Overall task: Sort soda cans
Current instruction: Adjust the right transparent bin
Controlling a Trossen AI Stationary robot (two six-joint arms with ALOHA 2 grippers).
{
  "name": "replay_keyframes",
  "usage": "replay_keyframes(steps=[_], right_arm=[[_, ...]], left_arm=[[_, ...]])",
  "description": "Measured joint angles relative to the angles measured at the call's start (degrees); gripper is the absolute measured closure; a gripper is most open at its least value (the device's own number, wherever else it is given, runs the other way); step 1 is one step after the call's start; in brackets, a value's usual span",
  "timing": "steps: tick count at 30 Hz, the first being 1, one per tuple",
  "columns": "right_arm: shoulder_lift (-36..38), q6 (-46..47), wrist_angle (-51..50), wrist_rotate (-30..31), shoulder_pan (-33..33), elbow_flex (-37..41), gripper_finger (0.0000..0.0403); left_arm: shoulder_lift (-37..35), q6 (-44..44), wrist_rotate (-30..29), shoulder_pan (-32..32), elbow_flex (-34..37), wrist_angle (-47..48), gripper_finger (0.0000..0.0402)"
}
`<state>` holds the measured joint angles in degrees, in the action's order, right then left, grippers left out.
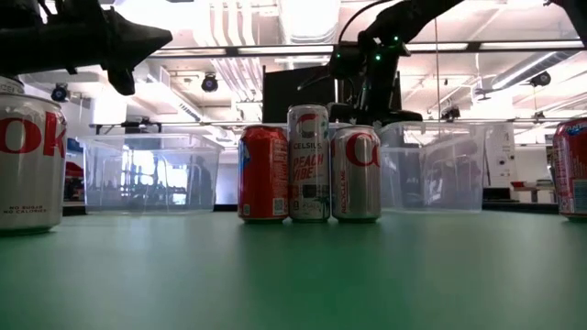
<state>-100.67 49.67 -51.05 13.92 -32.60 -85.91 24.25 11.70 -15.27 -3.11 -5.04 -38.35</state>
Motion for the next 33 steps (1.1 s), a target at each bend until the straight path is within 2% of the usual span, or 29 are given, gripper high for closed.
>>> replay_keyframes(steps=[6, 11, 22, 27, 30, 33], right_arm=[[0.4, 0.9, -0.1, 1.0, -0.6, 0.0, 0.0345], [0.4, 1.1, -0.2, 4.2, -0.8, 0.2, 0.0326], [0.5, 0.8, -0.5, 3.7, -0.6, 0.2, 0.0298], [1.9, -0.5, -1.1, 4.1, -1.0, 0.0, 0.0266], [3.9, -2.6, -1.3, 4.1, -1.0, -0.6, 0.0239], [7.2, -6.7, -1.1, 4.0, -0.5, -1.2, 0.0211]], left_arm=[[0.0, 0.4, 0.0, 0.0, 0.0, -0.2, 0.0397], [0.0, 0.4, 0.0, 0.0, 0.0, -0.2, 0.0397], [0.1, 1.3, -0.3, 0.0, 0.0, -0.2, 0.0397], [2.0, 1.3, -0.7, 0.0, 0.0, 0.7, 0.0385], [3.7, 2.5, -3.8, 0.0, -2.5, 8.3, 0.0358], [6.4, 5.7, -8.6, 0.0, -8.5, 22.6, 0.0319]])
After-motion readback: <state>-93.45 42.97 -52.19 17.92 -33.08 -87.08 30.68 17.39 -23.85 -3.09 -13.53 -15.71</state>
